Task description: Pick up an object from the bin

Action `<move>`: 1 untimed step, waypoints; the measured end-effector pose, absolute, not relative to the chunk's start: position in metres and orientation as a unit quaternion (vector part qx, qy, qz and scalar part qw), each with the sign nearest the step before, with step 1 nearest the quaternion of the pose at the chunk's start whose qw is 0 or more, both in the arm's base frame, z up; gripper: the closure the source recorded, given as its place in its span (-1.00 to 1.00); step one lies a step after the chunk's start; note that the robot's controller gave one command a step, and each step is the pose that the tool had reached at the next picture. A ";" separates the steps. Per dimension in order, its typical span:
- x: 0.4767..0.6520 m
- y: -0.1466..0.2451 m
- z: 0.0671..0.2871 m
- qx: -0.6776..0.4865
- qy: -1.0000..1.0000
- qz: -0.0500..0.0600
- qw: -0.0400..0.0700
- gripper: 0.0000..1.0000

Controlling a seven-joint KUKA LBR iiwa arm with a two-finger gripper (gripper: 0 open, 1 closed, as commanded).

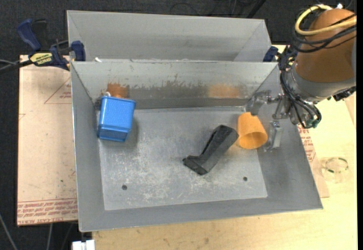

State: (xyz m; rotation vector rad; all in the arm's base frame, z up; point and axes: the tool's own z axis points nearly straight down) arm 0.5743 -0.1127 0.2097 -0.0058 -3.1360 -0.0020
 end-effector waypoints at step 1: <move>0.576 -0.112 0.215 -0.001 -1.000 0.000 -0.001 -1.00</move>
Offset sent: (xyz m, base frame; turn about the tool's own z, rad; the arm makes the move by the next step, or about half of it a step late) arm 0.0155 0.0123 -0.0650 -0.3509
